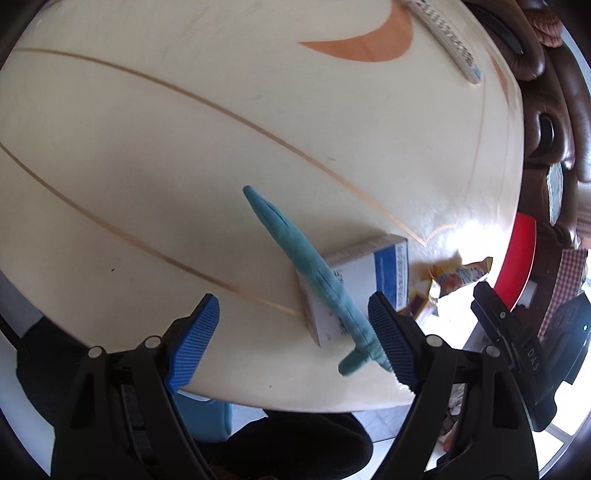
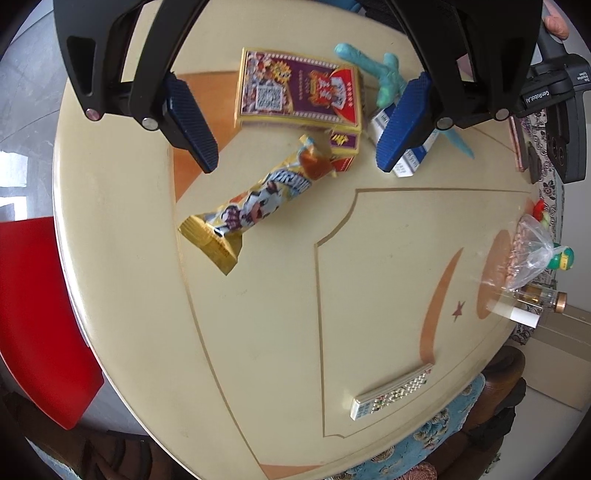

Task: Collect trash
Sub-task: 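Reach the left tool to the teal sword toy while the right tool approaches the yellow candy bar, then close the left tool on the sword toy while the right tool grasps the candy bar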

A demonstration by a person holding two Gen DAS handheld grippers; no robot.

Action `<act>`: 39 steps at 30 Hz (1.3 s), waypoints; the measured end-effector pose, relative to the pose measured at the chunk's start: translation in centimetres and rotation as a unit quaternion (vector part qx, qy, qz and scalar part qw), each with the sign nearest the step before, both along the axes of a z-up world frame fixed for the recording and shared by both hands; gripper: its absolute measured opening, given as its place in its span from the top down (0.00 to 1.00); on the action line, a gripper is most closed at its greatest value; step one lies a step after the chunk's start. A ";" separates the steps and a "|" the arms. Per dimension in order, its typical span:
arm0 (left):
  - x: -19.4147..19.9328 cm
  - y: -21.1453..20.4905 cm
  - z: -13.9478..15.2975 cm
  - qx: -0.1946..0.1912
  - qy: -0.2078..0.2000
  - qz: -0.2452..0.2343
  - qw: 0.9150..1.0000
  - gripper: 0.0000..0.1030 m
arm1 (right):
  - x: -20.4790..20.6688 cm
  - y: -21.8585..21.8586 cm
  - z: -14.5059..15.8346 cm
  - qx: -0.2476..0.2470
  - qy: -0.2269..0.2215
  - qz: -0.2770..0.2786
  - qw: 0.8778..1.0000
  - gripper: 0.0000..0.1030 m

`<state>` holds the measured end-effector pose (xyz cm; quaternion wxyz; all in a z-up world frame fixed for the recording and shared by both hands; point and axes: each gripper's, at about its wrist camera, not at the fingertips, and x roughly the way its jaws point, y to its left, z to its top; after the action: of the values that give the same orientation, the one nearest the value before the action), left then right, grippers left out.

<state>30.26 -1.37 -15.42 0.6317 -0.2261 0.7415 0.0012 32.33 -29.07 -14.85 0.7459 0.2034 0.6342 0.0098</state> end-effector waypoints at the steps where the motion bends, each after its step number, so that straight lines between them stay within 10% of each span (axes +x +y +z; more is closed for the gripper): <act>1: 0.1 0.1 -0.2 0.000 0.001 0.005 1.000 0.22 | 0.1 0.0 -0.2 -0.003 0.000 0.002 1.000 0.17; 16: 0.1 1.2 -1.8 -0.008 -0.009 0.083 0.997 0.27 | 1.4 0.4 -2.0 -0.006 0.004 0.019 1.000 0.17; 26: 0.0 0.9 -1.5 -0.002 -0.020 0.083 0.996 0.55 | 1.7 1.3 -2.3 -0.021 -0.006 0.035 0.999 0.18; 39: 0.9 -0.7 -0.8 0.007 -0.031 0.043 0.999 0.79 | 1.7 1.0 -1.9 -0.065 -0.027 0.065 0.995 0.61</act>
<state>31.13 -2.10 -16.20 0.6551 -0.2536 0.7113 0.0263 34.08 -28.08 -16.72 0.7719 0.1127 0.6253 0.0222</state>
